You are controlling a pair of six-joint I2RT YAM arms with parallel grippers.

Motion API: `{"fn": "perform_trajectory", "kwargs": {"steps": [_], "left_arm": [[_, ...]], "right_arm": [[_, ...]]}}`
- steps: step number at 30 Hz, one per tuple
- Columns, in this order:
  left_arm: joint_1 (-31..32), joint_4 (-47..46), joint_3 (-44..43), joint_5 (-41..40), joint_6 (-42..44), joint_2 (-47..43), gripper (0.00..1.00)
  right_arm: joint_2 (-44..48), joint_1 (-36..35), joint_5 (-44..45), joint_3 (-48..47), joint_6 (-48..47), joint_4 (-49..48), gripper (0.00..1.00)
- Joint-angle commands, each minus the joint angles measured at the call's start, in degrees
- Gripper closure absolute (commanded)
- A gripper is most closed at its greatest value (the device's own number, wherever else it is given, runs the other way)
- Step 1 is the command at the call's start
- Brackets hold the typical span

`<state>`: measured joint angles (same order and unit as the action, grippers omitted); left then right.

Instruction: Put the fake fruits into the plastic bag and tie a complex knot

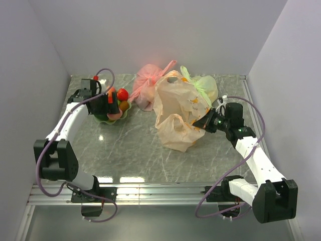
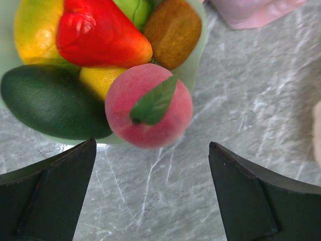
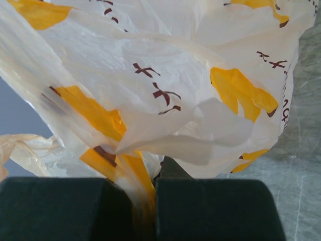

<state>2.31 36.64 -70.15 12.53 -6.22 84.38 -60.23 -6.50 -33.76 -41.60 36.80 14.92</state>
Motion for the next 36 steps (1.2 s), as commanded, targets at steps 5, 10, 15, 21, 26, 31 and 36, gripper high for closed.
{"fn": "perform_trajectory", "kwargs": {"steps": [5, 10, 15, 21, 26, 31, 36], "left_arm": [[3.05, -2.63, -1.74, -3.21, 0.24, 4.47, 0.01], [3.41, -4.21, -1.83, -6.29, -0.64, 7.64, 0.01], [3.41, -4.74, -3.06, -8.76, -2.04, 11.42, 0.02], [3.41, -5.35, -4.29, -7.88, -2.66, 12.3, 0.09], [3.49, -3.43, -5.52, -3.31, -1.87, 8.89, 0.38], [3.49, 3.33, -10.87, 4.22, 0.06, 4.06, 0.67], [5.25, -1.74, -14.22, 19.6, -0.19, -3.25, 0.64]], "right_arm": [[0.64, -0.44, 0.89, -0.5, -2.69, -2.87, 1.0], [0.9, -0.53, 0.45, -0.49, -2.61, -2.97, 1.0], [1.25, -0.53, 0.18, -0.93, -3.13, -2.7, 1.0], [0.99, -0.44, -0.34, -0.85, -3.05, -2.7, 1.0], [1.34, -0.44, -0.26, -0.58, -2.87, -2.79, 1.0], [0.64, -0.79, -0.52, -1.02, -2.61, -3.4, 1.0], [-0.5, -2.28, -0.25, -2.16, -2.78, -3.49, 1.0]]}}
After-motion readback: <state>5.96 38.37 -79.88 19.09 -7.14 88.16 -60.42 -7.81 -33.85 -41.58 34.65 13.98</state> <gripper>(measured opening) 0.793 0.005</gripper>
